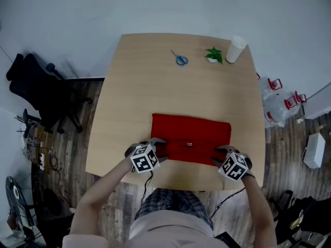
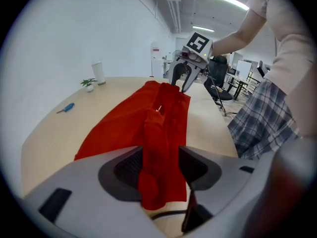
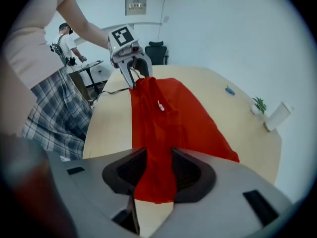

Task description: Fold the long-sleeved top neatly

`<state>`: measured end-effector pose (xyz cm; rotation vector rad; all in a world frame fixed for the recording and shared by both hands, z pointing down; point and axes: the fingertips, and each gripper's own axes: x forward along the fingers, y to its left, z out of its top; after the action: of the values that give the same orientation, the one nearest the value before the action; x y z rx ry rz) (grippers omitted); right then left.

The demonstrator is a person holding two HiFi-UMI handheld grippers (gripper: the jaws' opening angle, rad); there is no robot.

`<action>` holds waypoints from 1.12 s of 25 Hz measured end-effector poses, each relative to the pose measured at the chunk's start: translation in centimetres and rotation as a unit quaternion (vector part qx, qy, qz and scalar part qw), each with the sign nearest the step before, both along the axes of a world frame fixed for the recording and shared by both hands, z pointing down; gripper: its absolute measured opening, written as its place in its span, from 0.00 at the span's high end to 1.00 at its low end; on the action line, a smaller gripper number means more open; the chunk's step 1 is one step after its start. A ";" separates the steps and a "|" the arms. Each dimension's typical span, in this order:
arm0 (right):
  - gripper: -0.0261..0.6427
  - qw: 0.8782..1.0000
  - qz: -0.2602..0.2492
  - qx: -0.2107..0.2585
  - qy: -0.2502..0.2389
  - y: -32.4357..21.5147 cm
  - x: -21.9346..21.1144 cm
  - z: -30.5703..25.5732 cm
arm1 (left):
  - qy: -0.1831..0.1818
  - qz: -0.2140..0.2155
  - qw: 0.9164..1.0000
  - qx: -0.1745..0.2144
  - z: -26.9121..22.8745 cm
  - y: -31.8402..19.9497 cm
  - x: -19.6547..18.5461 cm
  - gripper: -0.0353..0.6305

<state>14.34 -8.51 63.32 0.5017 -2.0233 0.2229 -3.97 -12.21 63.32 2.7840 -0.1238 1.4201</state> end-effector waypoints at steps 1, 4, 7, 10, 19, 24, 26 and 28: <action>0.71 1.000 0.007 0.012 -0.012 -0.2 -0.2 -1.1 | 0.005 -0.006 1.000 0.009 -0.5 -0.4 0.3 0.61; 0.69 0.998 0.024 0.043 -0.039 -1.1 -1.1 -3.4 | 0.019 -0.023 0.999 0.025 -1.3 -1.4 1.6 0.61; 0.66 0.998 0.025 0.047 -0.034 -2.5 -2.1 -2.7 | 0.019 -0.024 0.999 0.033 -1.3 -1.9 2.9 0.64; 0.73 0.998 0.032 0.016 -0.046 -3.5 -2.6 -1.0 | 0.012 -0.006 0.999 0.036 -1.1 -1.7 4.0 0.75; 0.77 0.997 -0.056 -0.054 -0.025 2.1 -3.6 0.1 | 0.011 0.059 0.997 -0.046 -1.5 3.5 3.6 0.72; 0.70 0.992 -0.078 -0.096 0.017 5.1 -3.4 3.7 | -0.039 0.084 0.992 -0.084 1.4 6.1 2.1 0.64; 0.69 0.992 -0.071 -0.100 0.016 5.4 -3.3 4.3 | -0.045 0.083 0.991 -0.091 1.9 6.5 1.8 0.62; 0.68 0.992 -0.067 -0.104 0.014 5.4 -3.4 4.4 | -0.045 0.081 0.991 -0.092 2.1 6.5 1.8 0.62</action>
<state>10.98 -3.07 67.76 0.2367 -1.9714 0.3380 -2.21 -5.71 65.38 2.6316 0.2277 1.5065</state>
